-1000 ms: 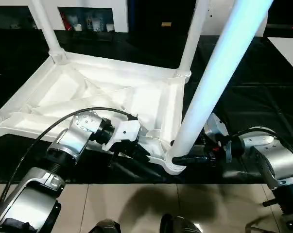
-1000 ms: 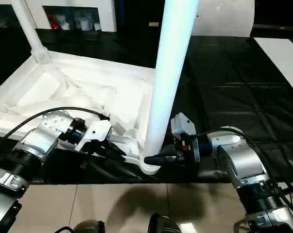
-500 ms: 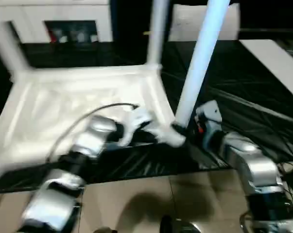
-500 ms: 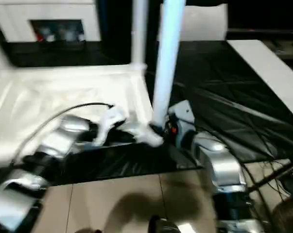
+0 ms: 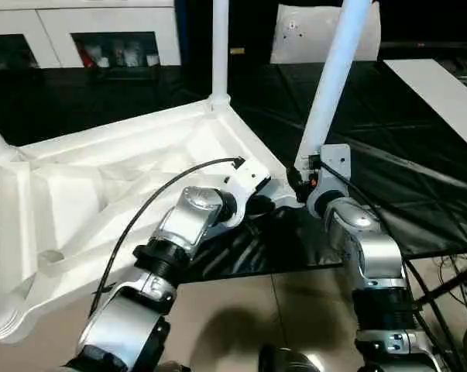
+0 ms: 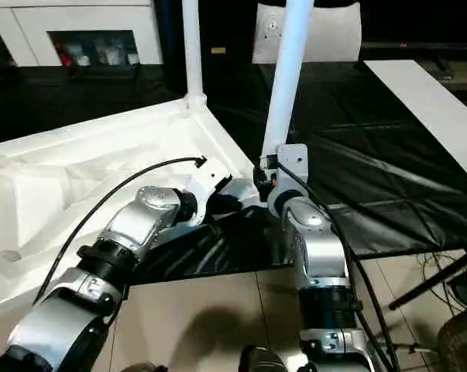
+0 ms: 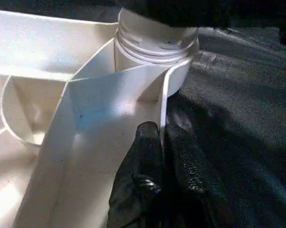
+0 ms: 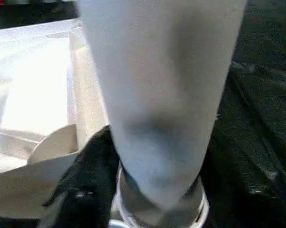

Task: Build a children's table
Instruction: Rotate leg to tighten

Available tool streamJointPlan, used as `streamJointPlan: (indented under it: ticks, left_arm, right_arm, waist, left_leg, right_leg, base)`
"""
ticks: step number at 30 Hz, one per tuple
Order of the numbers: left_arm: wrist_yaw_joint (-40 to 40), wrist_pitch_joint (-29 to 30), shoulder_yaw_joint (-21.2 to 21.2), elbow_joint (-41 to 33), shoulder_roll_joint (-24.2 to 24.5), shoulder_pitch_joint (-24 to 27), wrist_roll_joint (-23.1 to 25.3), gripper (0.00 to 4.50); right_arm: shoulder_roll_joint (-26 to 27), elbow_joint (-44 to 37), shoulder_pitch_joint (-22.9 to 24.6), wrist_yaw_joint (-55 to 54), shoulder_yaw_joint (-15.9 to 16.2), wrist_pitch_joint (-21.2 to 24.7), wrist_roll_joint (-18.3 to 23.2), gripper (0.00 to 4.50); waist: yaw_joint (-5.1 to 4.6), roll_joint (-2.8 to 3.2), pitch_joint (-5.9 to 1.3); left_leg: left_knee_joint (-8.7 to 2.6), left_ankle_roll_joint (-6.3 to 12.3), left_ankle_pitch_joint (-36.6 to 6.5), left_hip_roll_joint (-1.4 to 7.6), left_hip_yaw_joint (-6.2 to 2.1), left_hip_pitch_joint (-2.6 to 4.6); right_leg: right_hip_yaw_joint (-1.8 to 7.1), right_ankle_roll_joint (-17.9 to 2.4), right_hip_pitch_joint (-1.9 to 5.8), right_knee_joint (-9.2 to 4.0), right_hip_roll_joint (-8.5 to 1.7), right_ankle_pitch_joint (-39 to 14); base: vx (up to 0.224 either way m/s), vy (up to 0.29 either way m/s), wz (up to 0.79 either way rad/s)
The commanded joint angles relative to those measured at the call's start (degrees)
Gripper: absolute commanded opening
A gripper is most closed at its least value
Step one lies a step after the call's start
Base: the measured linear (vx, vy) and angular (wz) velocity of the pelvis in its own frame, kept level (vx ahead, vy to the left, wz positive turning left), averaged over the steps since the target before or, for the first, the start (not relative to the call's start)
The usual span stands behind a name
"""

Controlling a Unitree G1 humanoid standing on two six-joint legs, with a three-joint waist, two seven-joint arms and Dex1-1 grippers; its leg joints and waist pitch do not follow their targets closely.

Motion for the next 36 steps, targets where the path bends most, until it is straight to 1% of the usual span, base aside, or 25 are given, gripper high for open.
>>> streamJointPlan:
  ticks: [1,2,3,4,5,7,8,10,13,14,15,17,18,19,21,23,24,25,26,27,29,30,32,34,36]
  left_arm:
    - [1.64,-2.18,0.40,-1.20,-0.20,0.35,-0.42,0.00]
    - [-1.08,-2.72,0.04,-2.45,2.00,1.71,-0.62,0.00]
    - [-2.59,-3.48,-0.22,-2.78,3.07,2.25,-0.69,0.00]
    - [-3.02,-3.70,-0.30,-2.87,3.37,2.40,-0.72,0.00]
    - [-6.16,-5.54,-1.15,-3.14,5.75,3.34,-0.65,0.00]
    - [-8.54,-7.68,-1.92,-3.12,7.25,3.88,-0.61,0.00]
    - [-10.71,-9.57,-2.67,-2.87,8.87,4.25,-0.48,0.00]
    - [-11.57,-10.21,-2.94,-2.82,9.58,4.40,-0.40,0.00]
    - [-18.67,-14.81,-4.85,-3.48,12.63,5.32,-1.02,0.00]
    - [-22.43,-17.87,-6.50,-3.47,14.58,5.58,-0.65,0.00]
    - [-24.60,-19.57,-7.42,-3.16,15.82,5.47,-0.35,0.00]
    - [-26.00,-20.86,-7.96,-2.88,16.58,5.37,-0.20,0.00]
    - [-28.85,-22.00,-8.30,-2.69,17.55,5.10,-0.73,0.00]
    - [-29.84,-22.24,-8.39,-2.71,17.81,5.02,-0.97,0.00]
    - [-34.84,-23.63,-9.40,-2.63,19.24,4.58,-1.56,0.00]
    - [-36.97,-24.51,-9.96,-2.45,19.85,4.41,-1.61,0.00]
    - [-37.17,-24.59,-10.01,-2.43,19.91,4.39,-1.63,0.00]
    - [-38.50,-24.92,-10.26,-2.36,20.21,4.30,-1.78,0.00]
    - [-39.82,-25.38,-10.54,-2.30,20.47,4.13,-1.97,0.00]
    - [-40.94,-25.81,-10.91,-2.16,20.69,3.88,-2.16,0.00]
    - [-41.90,-26.22,-11.26,-1.99,20.88,3.63,-2.35,0.00]
    - [-43.07,-26.90,-11.57,-1.68,21.01,3.32,-2.49,0.00]
    - [-44.06,-27.64,-11.95,-1.39,21.18,3.03,-2.43,0.00]
    - [-46.33,-28.89,-12.68,-0.93,21.65,2.64,-2.22,0.00]
    - [-46.84,-29.15,-12.83,-0.84,21.76,2.55,-2.17,0.00]
  right_arm:
    - [2.78,-0.58,1.81,7.47,7.79,0.71,4.11,2.99]
    - [0.33,-1.82,2.80,10.05,6.95,-0.91,4.62,2.99]
    - [-1.05,-2.25,3.13,11.33,6.55,-1.49,4.86,3.14]
    - [-1.44,-2.38,3.23,11.70,6.43,-1.65,4.93,3.21]
    - [-4.67,-3.18,3.88,15.15,6.03,-3.29,5.43,3.31]
    - [-6.76,-3.69,4.30,17.69,5.90,-4.14,5.80,3.41]
    - [-9.09,-3.83,4.69,20.63,5.79,-5.25,5.94,3.64]
    - [-10.11,-3.73,4.84,22.01,5.72,-5.84,5.95,3.73]
    - [-14.53,-3.67,5.17,29.11,6.83,-8.20,6.31,3.80]
    - [-16.80,-3.54,5.15,32.94,7.70,-9.53,6.50,3.80]
    - [-18.55,-3.13,5.02,35.63,8.45,-10.62,6.57,3.80]
    - [-19.75,-2.78,4.92,37.34,8.99,-11.37,6.65,3.80]
    - [-21.90,-2.03,4.76,40.81,10.07,-13.22,6.88,3.80]
    - [-22.45,-1.82,4.72,41.90,10.32,-13.79,6.95,3.80]
    - [-24.33,-0.82,4.22,46.99,10.44,-15.29,8.42,3.80]
    - [-24.90,-0.43,3.84,49.22,10.32,-15.33,9.41,3.80]
    - [-24.96,-0.39,3.81,49.43,10.32,-15.32,9.50,3.80]
    - [-25.25,-0.09,3.51,50.63,10.28,-15.39,9.98,3.80]
    - [-25.66,0.08,3.16,52.70,10.38,-15.01,10.89,3.52]
    - [-26.26,0.26,2.87,54.80,10.68,-14.95,11.64,3.52]
    - [-26.84,0.44,2.59,56.81,11.01,-14.92,12.33,3.40]
    - [-27.64,0.27,2.42,59.07,11.62,-14.54,13.17,3.40]
    - [-28.39,0.31,2.18,60.87,12.28,-14.73,13.53,3.09]
    - [-29.72,0.79,1.55,64.64,13.37,-14.49,14.59,3.07]
    - [-30.07,0.91,1.34,65.77,13.71,-14.42,14.88,2.77]
  waist:
    - [0.17,-0.89,-3.05]
    - [0.37,-0.90,-3.21]
    - [0.42,-0.93,-3.31]
    - [0.42,-1.04,-3.08]
    - [0.41,-1.13,-2.99]
    - [0.52,-1.14,-2.96]
    - [0.61,-1.42,-3.14]
    - [0.94,-1.46,-3.41]
    - [1.16,-1.58,-3.48]
    - [1.40,-1.42,-3.62]
    - [1.38,-1.29,-3.86]
    - [1.37,-1.18,-3.88]
    - [1.52,-1.14,-4.24]
    - [1.85,-1.06,-4.44]
    - [2.28,-1.54,-4.99]
    - [2.68,-1.52,-5.00]
    - [2.80,-1.55,-4.90]
    - [3.13,-1.50,-4.77]
    - [3.34,-1.49,-4.59]
    - [3.54,-1.71,-4.55]
    - [3.73,-1.57,-4.42]
    - [3.76,-1.78,-4.43]
    - [3.92,-1.75,-4.39]
    - [4.18,-1.71,-4.41]
    - [4.35,-1.80,-4.47]
  left_leg:
    - [-5.18,5.16,-12.59,3.87,-1.41,-1.18]
    - [-5.05,6.07,-10.59,3.97,-1.15,-1.34]
    - [-4.90,6.46,-10.22,3.95,-1.02,-1.33]
    - [-4.91,7.12,-10.39,3.88,-0.82,-1.40]
    - [-4.91,7.25,-11.50,3.79,-0.84,-1.46]
    - [-4.77,7.21,-11.82,3.59,-0.76,-1.52]
    - [-4.59,7.21,-10.43,3.39,-0.40,-1.33]
    - [-4.49,7.35,-7.40,3.27,-0.30,-1.66]
    - [-4.47,7.83,-6.59,3.37,-0.14,-1.68]
    - [-4.38,8.37,-5.51,3.50,-0.23,-1.94]
    - [-4.20,8.91,-3.60,3.84,-0.17,-1.94]
    - [-3.97,9.52,-2.64,4.07,0.10,-1.61]
    - [-3.73,9.97,-0.66,4.01,0.18,-1.97]
    - [-3.47,10.81,1.69,4.11,0.41,-1.65]
    - [-2.82,13.55,6.89,3.95,0.49,-1.83]
    - [-2.62,15.40,8.95,4.18,0.44,-1.87]
    - [-2.61,15.69,8.56,4.16,0.50,-1.85]
    - [-2.70,15.40,7.11,4.32,0.54,-1.78]
    - [-2.82,14.38,4.97,4.40,0.63,-1.78]
    - [-2.97,13.01,3.43,4.56,0.65,-1.77]
    - [-3.08,11.31,1.18,4.60,0.67,-1.76]
    - [-3.12,10.87,0.61,4.57,0.69,-1.75]
    - [-3.23,9.43,-0.54,4.55,0.65,-1.71]
    - [-3.28,8.75,-1.43,4.52,0.69,-1.55]
    - [-3.29,8.31,-1.39,4.66,0.74,-1.64]
  right_leg:
    - [3.34,-6.76,2.85,-4.24,-4.29,-22.84]
    - [3.38,-8.09,2.83,-3.89,-4.19,-19.43]
    - [3.42,-8.42,2.81,-3.79,-4.19,-18.67]
    - [3.40,-8.70,2.65,-3.97,-4.09,-19.58]
    - [3.28,-8.14,2.61,-4.26,-4.14,-23.20]
    - [3.28,-7.00,2.50,-4.66,-4.24,-26.37]
    - [3.29,-5.92,2.27,-5.00,-4.18,-28.22]
    - [3.25,-5.66,2.42,-4.61,-3.94,-26.45]
    - [3.11,-6.12,2.28,-4.28,-3.65,-24.75]
    - [3.07,-6.79,2.47,-3.94,-3.72,-23.11]
    - [3.12,-8.20,2.39,-3.31,-3.68,-18.85]
    - [3.22,-9.98,2.08,-2.97,-3.49,-15.04]
    - [3.17,-11.38,2.71,-2.23,-3.56,-11.10]
    - [3.27,-12.62,2.53,-1.74,-3.43,-6.91]
    - [3.37,-15.23,2.68,-0.24,-3.24,2.02]
    - [3.20,-16.46,2.48,0.20,-3.25,4.79]
    - [3.14,-16.60,2.46,0.11,-3.28,4.19]
    - [3.08,-16.50,2.46,-0.18,-3.43,1.40]
    - [2.99,-15.92,2.49,-0.62,-3.38,-2.32]
    - [3.02,-14.95,2.54,-0.90,-3.40,-5.37]
    - [2.99,-13.77,2.53,-1.28,-3.39,-8.88]
    - [2.99,-13.31,2.53,-1.44,-3.38,-9.78]
    - [2.98,-12.10,2.48,-1.70,-3.36,-11.85]
    - [2.97,-11.61,2.37,-1.97,-3.34,-13.12]
    - [3.03,-11.51,2.41,-1.87,-3.29,-12.69]
  base:
    - [0.000,0.000,0.00]
    - [0.000,0.000,0.00]
    - [0.000,0.000,0.00]
    - [0.000,0.000,0.00]
    - [0.000,0.000,0.00]
    - [0.014,-0.056,0.00]
    - [0.015,-0.071,0.04]
    - [0.017,-0.070,0.04]
    - [0.007,-0.020,0.01]
    - [0.000,0.000,0.00]
    - [0.000,0.000,0.00]
    - [0.060,-0.026,0.02]
    - [0.063,-0.024,0.02]
    - [0.058,-0.020,0.02]
    - [0.027,-0.012,0.02]
    - [0.000,0.000,0.00]
    - [0.000,0.000,0.00]
    - [0.000,0.000,0.00]
    - [0.000,0.000,0.00]
    - [0.000,0.000,0.00]
    - [0.000,0.000,0.00]
    - [0.000,0.000,0.00]
    - [0.000,0.000,0.00]
    - [0.000,0.000,0.00]
    - [0.000,0.000,0.00]
